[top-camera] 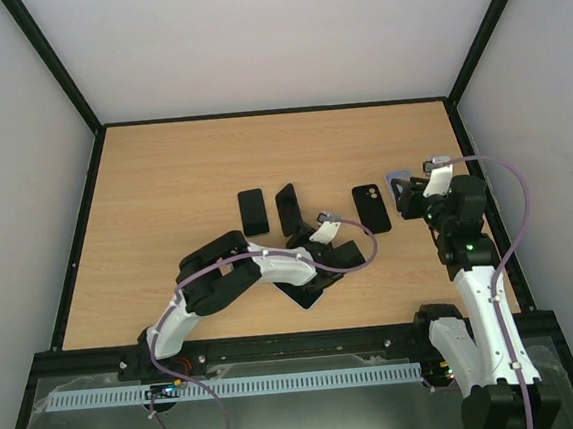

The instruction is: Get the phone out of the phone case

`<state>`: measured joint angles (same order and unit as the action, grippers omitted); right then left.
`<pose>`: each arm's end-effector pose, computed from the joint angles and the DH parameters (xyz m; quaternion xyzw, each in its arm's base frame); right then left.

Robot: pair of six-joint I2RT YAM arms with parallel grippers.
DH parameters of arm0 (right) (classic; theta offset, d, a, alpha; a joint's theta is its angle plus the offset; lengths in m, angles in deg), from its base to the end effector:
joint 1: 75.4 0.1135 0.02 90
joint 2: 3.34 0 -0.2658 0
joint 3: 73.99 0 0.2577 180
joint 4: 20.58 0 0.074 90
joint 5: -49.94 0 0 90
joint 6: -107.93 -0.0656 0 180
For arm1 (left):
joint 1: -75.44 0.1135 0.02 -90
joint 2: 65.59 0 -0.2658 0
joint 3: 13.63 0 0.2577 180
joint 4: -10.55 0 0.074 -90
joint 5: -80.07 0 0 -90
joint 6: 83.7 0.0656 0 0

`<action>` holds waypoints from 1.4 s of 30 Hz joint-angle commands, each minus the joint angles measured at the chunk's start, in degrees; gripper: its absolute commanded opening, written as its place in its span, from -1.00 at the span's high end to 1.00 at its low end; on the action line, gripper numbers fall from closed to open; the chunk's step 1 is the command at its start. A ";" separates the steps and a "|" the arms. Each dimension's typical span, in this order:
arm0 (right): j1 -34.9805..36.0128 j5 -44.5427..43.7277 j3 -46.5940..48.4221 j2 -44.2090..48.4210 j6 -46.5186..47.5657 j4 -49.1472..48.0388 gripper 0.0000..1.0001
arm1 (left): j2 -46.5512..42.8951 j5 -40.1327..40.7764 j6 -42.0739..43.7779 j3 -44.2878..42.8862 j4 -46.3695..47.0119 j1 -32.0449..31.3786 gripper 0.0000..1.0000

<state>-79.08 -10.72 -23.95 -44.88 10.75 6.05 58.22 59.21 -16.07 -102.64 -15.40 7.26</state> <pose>0.2022 0.0192 0.2870 -0.0738 0.7938 0.2223 0.5612 0.2157 -0.3737 0.1023 0.1781 0.7897 0.2386 0.5364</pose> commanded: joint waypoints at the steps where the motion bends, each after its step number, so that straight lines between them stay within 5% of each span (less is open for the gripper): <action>1: -0.11 -1.03 -1.08 -0.30 -0.57 -2.97 0.04 | 4.80 3.58 -4.36 -4.42 -11.32 0.22 0.95; 31: -0.10 -0.72 -1.25 -2.22 1.02 -2.73 0.05 | 8.63 -8.48 1.19 -3.60 -6.21 6.32 0.58; 36: -0.10 -0.86 -1.25 -2.32 1.33 -2.62 0.05 | 6.68 -10.57 1.66 -2.41 -4.96 6.57 0.10; 42: -0.10 -0.95 -1.40 -2.23 1.26 -2.88 0.04 | -0.77 -15.73 0.64 0.71 -4.53 6.05 -0.08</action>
<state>-79.08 -11.31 -24.80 -47.24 11.32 5.02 61.87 50.60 -14.76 -105.04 -17.98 13.49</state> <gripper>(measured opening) 0.474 0.518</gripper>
